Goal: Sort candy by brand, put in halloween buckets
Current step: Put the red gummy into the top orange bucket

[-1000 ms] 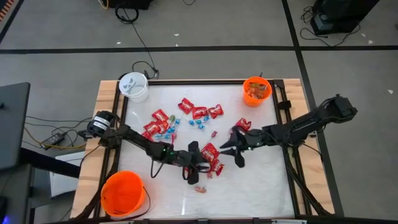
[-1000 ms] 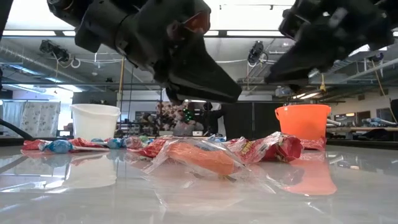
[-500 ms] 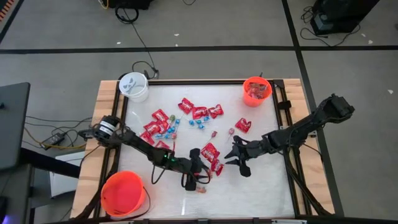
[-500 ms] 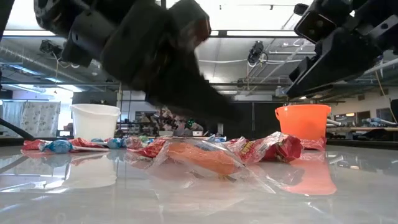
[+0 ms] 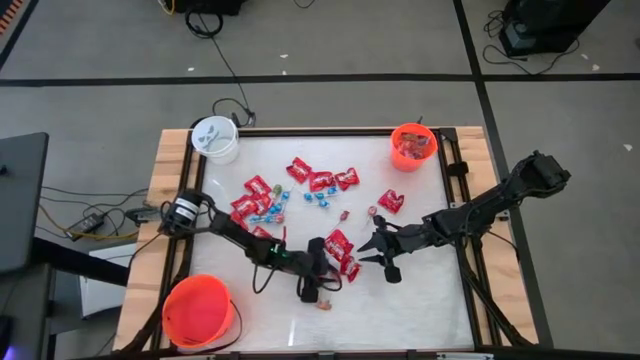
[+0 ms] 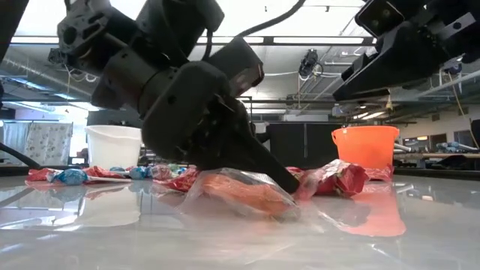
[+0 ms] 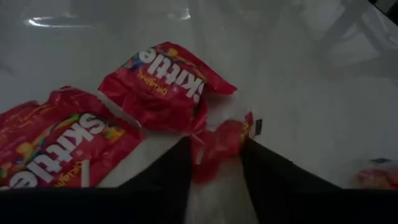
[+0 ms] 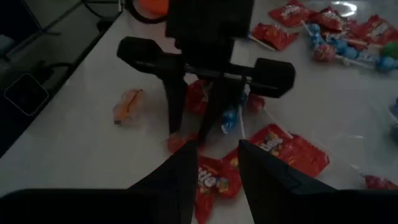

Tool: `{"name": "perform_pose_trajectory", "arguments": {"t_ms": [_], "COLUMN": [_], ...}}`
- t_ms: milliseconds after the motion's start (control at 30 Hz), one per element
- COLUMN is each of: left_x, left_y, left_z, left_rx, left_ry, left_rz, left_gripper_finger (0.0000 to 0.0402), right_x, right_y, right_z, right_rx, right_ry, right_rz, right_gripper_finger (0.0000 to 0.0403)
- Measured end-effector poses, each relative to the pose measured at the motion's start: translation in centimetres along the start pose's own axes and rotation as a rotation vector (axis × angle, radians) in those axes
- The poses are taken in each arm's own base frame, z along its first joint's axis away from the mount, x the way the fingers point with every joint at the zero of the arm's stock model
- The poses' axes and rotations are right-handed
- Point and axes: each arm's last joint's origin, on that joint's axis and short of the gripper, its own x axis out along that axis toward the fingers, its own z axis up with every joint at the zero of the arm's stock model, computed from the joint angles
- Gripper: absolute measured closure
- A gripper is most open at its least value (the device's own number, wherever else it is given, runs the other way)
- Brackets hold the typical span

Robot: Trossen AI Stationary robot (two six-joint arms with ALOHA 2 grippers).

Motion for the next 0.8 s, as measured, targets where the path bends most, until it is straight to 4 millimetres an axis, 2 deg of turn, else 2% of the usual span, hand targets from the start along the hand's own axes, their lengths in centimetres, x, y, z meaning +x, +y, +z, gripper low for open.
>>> {"name": "perform_pose_trajectory", "arguments": {"t_ms": [167,233,400,567,733,800], "left_x": [-0.4,-0.7,-1.5,-3.1,-6.4,-8.2], "left_y": [0.9,1.4,1.8,2.0,3.8,4.7], "left_z": [0.7,1.2,2.5,4.6,7.9,9.6], "left_rx": [-0.026,-0.052,-0.052,-0.020,-0.015,-0.031], "left_ry": [-0.005,-0.019,-0.090,-0.138,-0.204,-0.256], "left_rz": [0.014,0.054,0.159,0.189,0.288,0.311], "left_gripper_finger": [0.0372,0.0391,0.0378,0.0385,0.0389,0.0389], "right_x": [0.1,0.4,0.9,0.3,-2.1,-3.0], "right_y": [0.2,0.6,1.9,2.2,2.6,2.2], "right_z": [-0.1,-0.1,0.4,1.6,6.1,7.5], "right_rx": [0.107,0.084,-0.053,-0.099,-0.079,-0.082], "right_ry": [0.004,-0.021,-0.154,-0.267,-0.533,-0.569], "right_rz": [0.031,0.028,-0.011,-0.024,0.010,-0.076], "right_gripper_finger": [0.0277,0.0277,0.0273,0.0263,0.0264,0.0266]}}
